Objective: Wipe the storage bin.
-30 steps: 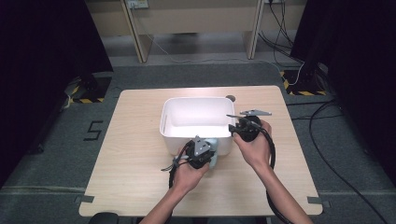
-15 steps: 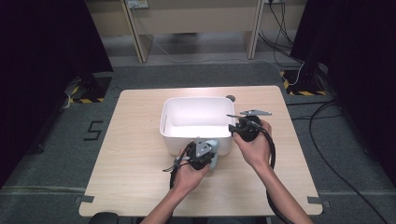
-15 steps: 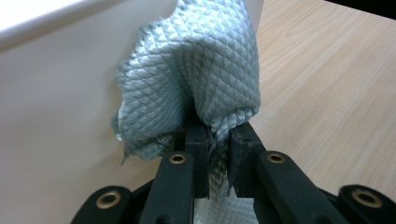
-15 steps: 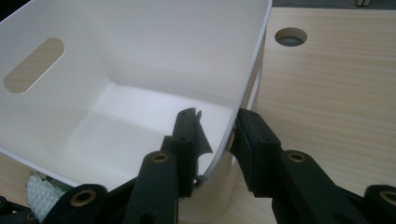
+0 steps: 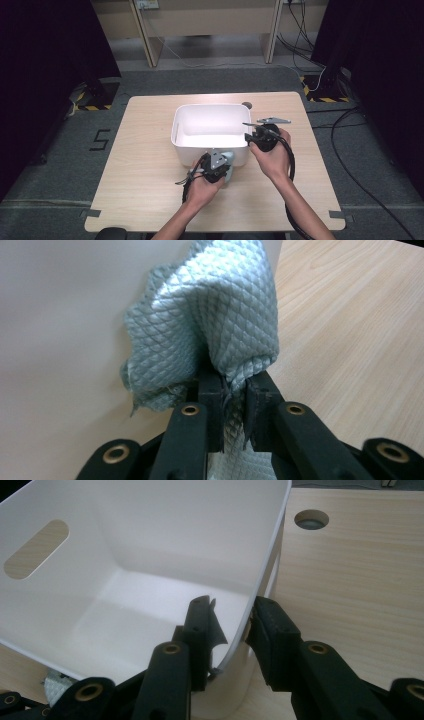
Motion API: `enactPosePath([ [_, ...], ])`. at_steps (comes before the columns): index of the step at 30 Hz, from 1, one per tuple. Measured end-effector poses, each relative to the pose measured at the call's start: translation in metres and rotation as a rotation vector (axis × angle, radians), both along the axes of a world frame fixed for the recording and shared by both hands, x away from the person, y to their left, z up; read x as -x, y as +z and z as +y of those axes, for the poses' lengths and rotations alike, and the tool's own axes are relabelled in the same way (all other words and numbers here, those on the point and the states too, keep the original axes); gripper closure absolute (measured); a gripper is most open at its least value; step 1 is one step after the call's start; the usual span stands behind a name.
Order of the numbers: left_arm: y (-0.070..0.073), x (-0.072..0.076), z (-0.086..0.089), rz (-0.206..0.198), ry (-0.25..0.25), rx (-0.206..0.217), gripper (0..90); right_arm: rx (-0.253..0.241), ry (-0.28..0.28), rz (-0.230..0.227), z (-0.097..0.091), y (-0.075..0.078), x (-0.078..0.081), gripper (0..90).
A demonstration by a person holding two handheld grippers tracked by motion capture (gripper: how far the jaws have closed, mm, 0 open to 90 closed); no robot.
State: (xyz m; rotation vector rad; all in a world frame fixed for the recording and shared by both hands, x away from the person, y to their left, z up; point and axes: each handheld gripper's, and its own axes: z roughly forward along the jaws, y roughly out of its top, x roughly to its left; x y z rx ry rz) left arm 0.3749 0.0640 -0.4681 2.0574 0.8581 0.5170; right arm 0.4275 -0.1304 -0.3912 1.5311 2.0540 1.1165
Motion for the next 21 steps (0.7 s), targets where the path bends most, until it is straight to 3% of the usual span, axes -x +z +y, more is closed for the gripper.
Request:
enactPosePath([
  [21, -0.0052, -0.0022, -0.0009, 0.019, -0.008, -0.021, 80.5, -0.002, 0.001, 0.001, -0.0001, 0.0001, -0.0001, 70.0],
])
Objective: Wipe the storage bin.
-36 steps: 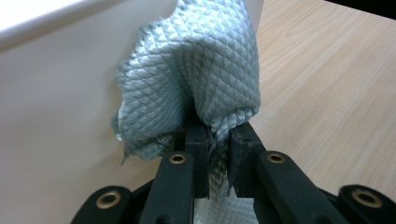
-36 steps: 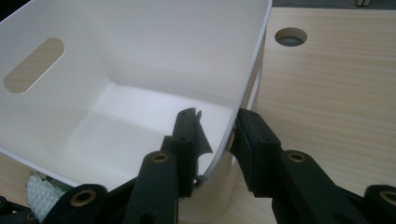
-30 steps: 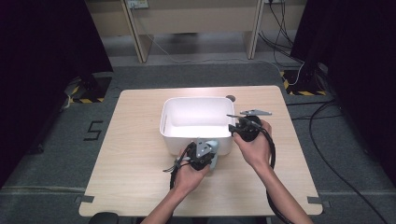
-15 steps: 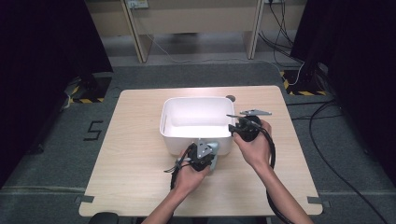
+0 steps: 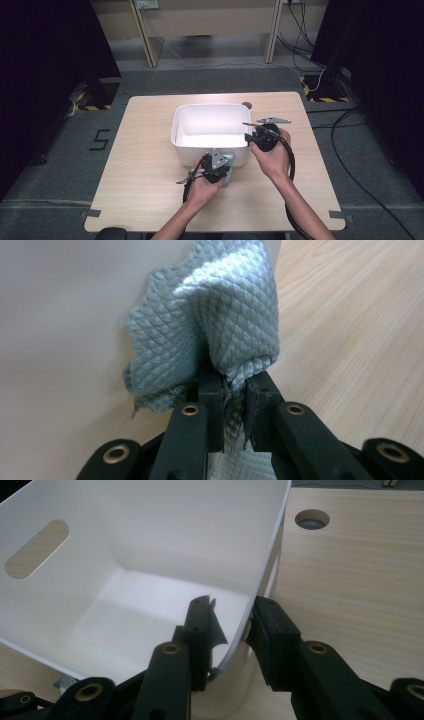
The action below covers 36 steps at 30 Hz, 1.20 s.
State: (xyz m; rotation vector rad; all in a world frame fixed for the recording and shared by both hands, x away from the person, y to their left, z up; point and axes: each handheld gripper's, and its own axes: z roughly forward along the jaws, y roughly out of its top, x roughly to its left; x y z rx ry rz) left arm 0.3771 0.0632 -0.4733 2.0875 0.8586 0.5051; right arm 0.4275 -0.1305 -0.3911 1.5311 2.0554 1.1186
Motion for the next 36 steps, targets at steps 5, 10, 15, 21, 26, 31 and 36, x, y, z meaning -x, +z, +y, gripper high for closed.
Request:
enactPosePath([
  [5, -0.005, -0.001, 0.0, 0.01, 0.0, -0.012, 80.6, -0.002, -0.001, 0.002, 0.0, 0.0, 0.0, 70.0],
  [10, -0.009, -0.001, 0.0, 0.011, 0.006, -0.01, 80.6, -0.004, 0.001, 0.003, -0.001, 0.0, 0.0, 69.9],
  [15, -0.009, -0.002, -0.001, 0.015, 0.006, -0.016, 80.6, -0.003, 0.0, 0.005, 0.0, 0.0, 0.0, 70.1],
  [21, -0.009, -0.002, -0.005, 0.018, -0.001, -0.021, 80.6, 0.0, -0.001, 0.003, 0.0, 0.0, 0.0, 70.2],
  [26, -0.011, -0.003, -0.011, 0.019, -0.004, -0.018, 80.5, -0.001, 0.001, 0.002, 0.0, 0.0, 0.0, 70.2],
  [31, -0.011, -0.003, -0.012, 0.018, -0.006, -0.016, 80.6, -0.001, 0.003, 0.0, 0.0, 0.0, 0.0, 70.2],
  [36, -0.01, -0.003, -0.011, 0.012, -0.007, -0.014, 80.6, -0.003, 0.002, 0.001, 0.0, 0.0, 0.0, 70.1],
])
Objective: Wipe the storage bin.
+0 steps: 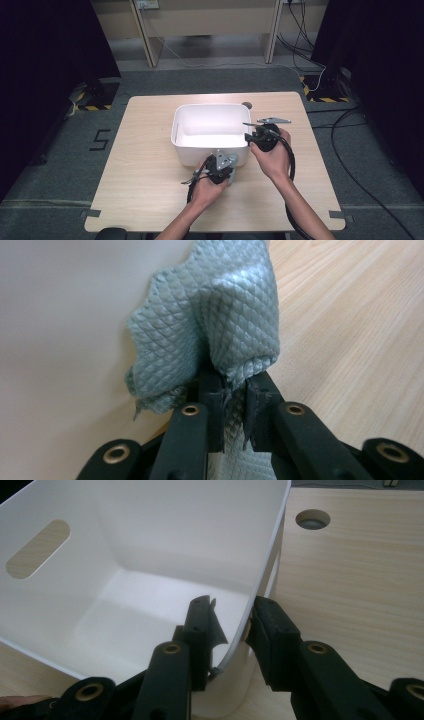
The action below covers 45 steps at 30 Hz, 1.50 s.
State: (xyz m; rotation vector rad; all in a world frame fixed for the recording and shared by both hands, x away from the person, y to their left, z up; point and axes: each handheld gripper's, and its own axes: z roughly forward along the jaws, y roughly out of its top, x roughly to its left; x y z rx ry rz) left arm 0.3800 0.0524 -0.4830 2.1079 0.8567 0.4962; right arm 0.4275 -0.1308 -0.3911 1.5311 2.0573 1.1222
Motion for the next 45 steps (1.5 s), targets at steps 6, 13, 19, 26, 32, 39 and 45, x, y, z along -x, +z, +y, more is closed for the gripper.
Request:
enactPosePath([
  [6, 0.004, 0.001, 0.0, -0.006, 0.003, 0.013, 80.6, -0.001, -0.001, 0.001, 0.0, 0.0, 0.0, 70.1],
  [13, 0.011, 0.002, -0.001, -0.016, 0.003, 0.03, 80.6, 0.001, -0.001, -0.002, 0.0, 0.0, 0.0, 70.2],
  [19, 0.016, 0.002, -0.001, -0.027, -0.002, 0.034, 80.6, 0.0, -0.003, -0.001, 0.0, 0.0, 0.0, 70.2],
  [26, 0.024, 0.003, -0.002, -0.037, -0.008, 0.041, 80.6, 0.0, -0.001, -0.003, 0.0, 0.0, 0.0, 70.2],
  [32, 0.027, 0.004, -0.003, -0.046, -0.009, 0.048, 80.6, 0.002, -0.003, -0.003, 0.0, 0.0, 0.0, 70.2],
  [39, 0.032, 0.003, -0.003, -0.048, -0.016, 0.046, 80.6, 0.0, -0.004, -0.002, 0.0, 0.0, 0.0, 70.1],
  [45, 0.036, 0.003, -0.006, -0.049, -0.022, 0.052, 80.6, -0.002, -0.003, -0.001, 0.0, 0.0, -0.001, 70.1],
])
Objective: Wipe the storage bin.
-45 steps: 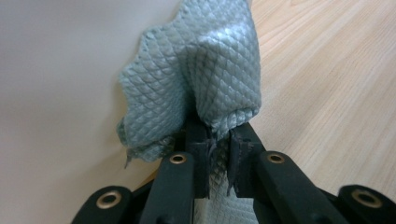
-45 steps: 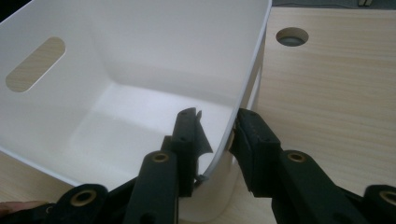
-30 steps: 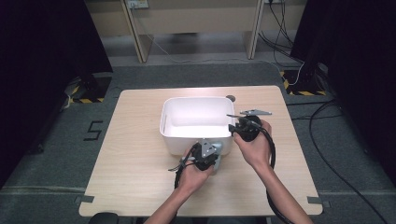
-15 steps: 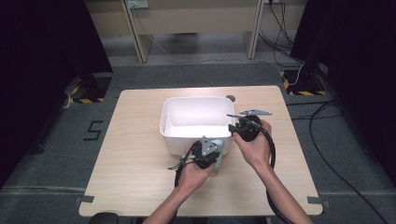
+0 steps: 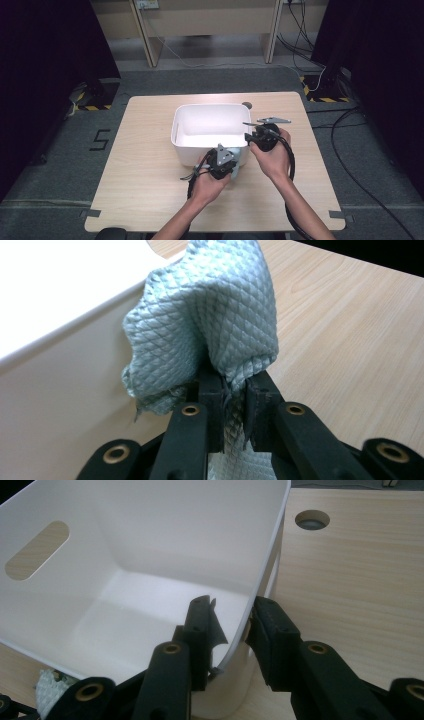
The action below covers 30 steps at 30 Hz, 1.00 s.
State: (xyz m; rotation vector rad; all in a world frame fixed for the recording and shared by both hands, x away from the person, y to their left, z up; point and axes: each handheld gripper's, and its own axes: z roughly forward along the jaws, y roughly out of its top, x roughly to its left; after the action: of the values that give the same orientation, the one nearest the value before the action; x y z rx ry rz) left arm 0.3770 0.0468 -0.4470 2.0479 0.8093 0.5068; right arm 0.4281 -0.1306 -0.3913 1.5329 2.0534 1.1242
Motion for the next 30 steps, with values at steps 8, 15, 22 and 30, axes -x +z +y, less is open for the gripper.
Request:
enactPosePath([
  [8, 0.0029, -0.0003, -0.0014, -0.007, -0.006, 0.0, 80.6, 0.0, 0.001, 0.002, -0.0004, 0.0002, -0.0006, 70.0],
  [15, 0.003, -0.0002, -0.0016, -0.009, -0.006, 0.0, 80.6, 0.0, 0.003, 0.004, -0.0007, 0.0004, -0.0008, 69.9],
  [22, 0.0061, 0.0, -0.0047, -0.018, -0.011, 0.003, 80.6, 0.0, 0.002, 0.003, -0.0007, 0.0003, -0.0007, 70.0],
  [30, 0.0068, -0.0001, -0.0062, -0.02, -0.012, 0.0, 80.6, -0.001, 0.002, 0.001, -0.0011, 0.0001, -0.0011, 70.0],
])
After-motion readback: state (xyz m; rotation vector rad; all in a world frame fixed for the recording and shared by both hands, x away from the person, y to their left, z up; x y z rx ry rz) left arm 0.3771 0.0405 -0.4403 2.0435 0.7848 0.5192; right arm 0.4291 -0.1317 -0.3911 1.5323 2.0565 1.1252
